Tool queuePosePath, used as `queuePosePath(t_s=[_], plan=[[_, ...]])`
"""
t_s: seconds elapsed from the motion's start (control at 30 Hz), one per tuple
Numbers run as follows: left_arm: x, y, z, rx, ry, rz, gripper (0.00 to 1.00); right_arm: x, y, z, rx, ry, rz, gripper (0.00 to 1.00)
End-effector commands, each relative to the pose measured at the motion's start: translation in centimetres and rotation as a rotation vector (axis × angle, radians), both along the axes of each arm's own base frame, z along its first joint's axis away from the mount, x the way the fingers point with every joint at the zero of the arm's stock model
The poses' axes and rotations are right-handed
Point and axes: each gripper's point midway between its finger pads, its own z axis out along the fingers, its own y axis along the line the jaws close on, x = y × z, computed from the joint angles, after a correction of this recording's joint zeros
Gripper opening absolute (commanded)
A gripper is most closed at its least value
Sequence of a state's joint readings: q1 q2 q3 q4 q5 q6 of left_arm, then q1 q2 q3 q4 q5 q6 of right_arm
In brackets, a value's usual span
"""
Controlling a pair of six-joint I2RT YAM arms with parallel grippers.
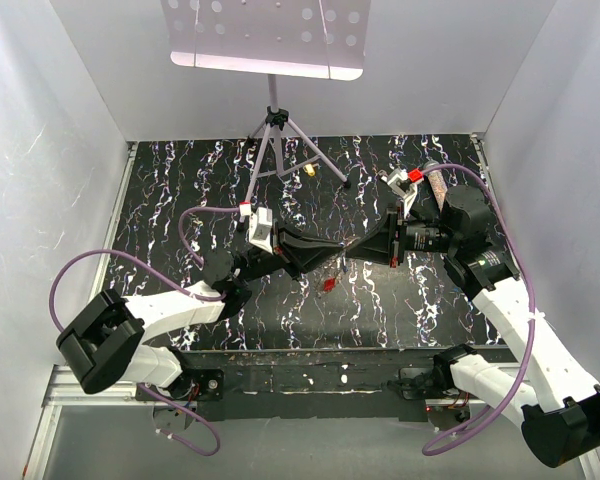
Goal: Put the keys on the keyring
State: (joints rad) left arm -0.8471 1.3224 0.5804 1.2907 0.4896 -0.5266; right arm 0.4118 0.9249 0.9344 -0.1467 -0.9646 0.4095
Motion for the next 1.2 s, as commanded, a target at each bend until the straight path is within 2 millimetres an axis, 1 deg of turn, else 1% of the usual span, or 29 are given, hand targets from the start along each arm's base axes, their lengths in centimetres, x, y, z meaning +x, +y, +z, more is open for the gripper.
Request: queuePosePath(t_s=[0.0,0.2,0.43,0.63,0.77,0.87,0.93,1.0,1.07,1.17], plan=[[-1.4,2.7,7.5,-0.257,-0.178,0.032,0.0,0.5,0.0,0.0,0.007,-0.014,-0.021,0.01],[-1.3,2.7,7.7,-0.264,-0.17,0.034,0.0,0.6,0.0,0.2,0.016,-0.016,-0.022,0.01],[-1.3,2.7,8.0,-0.272,-0.168,0.03,0.0,0.6,0.0,-0.1,0.012,-0.011,-0.031,0.01],[-1.5,2.7,8.3,-0.274,-0.169,0.021,0.0,1.0,-0.1,-0.2,0.008,-0.005,-0.053,0.01],[-1.8,2.8,8.3,-0.273,-0.177,0.01,0.0,1.5,-0.3,0.1,0.011,-0.005,-0.075,0.01],[-2.2,2.7,8.4,-0.268,-0.191,-0.011,0.0,2.1,-0.5,1.3,0.027,-0.031,-0.091,0.01],[-2.6,2.6,8.9,-0.267,-0.217,-0.029,0.0,2.4,-0.7,1.9,0.034,-0.047,-0.103,0.01],[-3.0,2.4,9.2,-0.263,-0.236,-0.057,0.0,2.3,-0.7,2.0,0.035,-0.047,-0.103,0.01],[-3.2,2.2,9.1,-0.255,-0.228,-0.079,0.0,2.0,-0.8,2.0,0.034,-0.044,-0.1,0.01],[-3.7,2.4,9.2,-0.256,-0.23,-0.098,0.0,1.8,-0.9,1.6,0.031,-0.024,-0.107,0.01]])
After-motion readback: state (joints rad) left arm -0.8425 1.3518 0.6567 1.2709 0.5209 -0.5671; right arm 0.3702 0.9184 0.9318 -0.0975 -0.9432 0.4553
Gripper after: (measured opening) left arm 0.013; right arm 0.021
